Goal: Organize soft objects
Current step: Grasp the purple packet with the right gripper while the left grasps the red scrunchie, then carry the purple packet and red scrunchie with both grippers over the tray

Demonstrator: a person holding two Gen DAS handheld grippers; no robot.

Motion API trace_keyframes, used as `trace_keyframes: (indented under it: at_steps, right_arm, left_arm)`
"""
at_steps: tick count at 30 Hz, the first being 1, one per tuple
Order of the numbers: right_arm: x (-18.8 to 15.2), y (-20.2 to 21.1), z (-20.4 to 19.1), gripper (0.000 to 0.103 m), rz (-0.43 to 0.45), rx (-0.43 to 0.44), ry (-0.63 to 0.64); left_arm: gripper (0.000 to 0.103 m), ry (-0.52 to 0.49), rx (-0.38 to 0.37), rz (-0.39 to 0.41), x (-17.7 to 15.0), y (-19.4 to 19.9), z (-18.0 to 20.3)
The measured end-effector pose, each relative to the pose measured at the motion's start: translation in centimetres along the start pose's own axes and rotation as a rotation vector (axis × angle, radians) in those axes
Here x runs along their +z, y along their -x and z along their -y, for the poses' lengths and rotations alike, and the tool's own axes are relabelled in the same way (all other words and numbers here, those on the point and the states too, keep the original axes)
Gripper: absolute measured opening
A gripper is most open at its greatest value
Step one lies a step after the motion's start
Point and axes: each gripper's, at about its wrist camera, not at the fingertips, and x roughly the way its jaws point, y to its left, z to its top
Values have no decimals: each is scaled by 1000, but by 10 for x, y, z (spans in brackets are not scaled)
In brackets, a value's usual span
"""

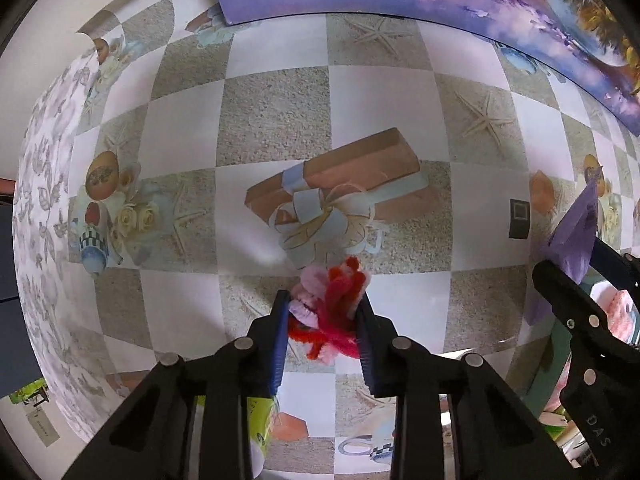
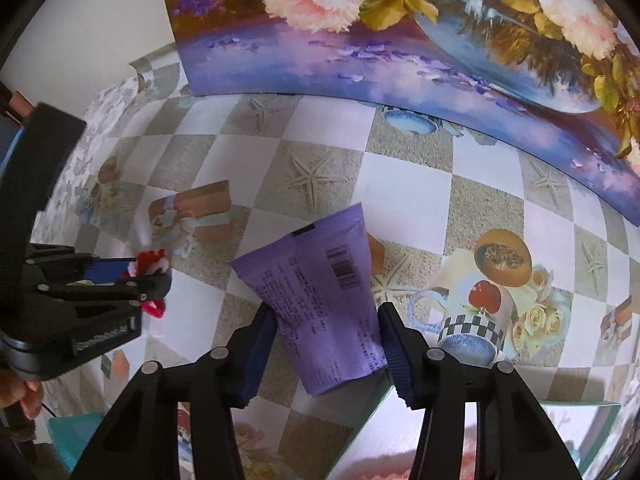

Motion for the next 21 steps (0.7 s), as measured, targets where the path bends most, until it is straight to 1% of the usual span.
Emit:
trace_keyframes:
  at_steps: [1, 2, 4, 7, 8, 11, 14, 18, 21]
  right_arm:
    - [0, 0, -1, 54, 1, 2, -1]
    - [0, 1, -1, 54, 1, 6, -2]
    - [1, 2, -5, 54, 5, 18, -3]
    - [3, 12, -11, 54, 23, 27, -4]
    - [4, 17, -13, 54, 31, 31, -4]
    - [4, 43, -17, 54, 60, 45, -7]
    - [1, 70, -20, 54, 81, 35, -4]
    - [-16, 115, -19, 54, 103, 5, -11]
    - [-29, 141, -17, 54, 115, -14, -16]
  left_arm:
    - [32, 8, -11, 3, -1, 2, 0]
    - [32, 11, -19, 9, -4, 3, -10]
    - [32, 19, -16, 26, -4, 11, -10]
    - [32, 32, -8, 60, -7, 28, -14]
    - [32, 40, -13, 78, -13, 41, -17]
    - [32, 54, -18, 118, -24, 68, -19]
    - [32, 54, -26, 151, -36, 96, -16]
    - [32, 56, -52, 195, -58, 131, -12]
    - [32, 39, -64, 227, -78, 157, -2]
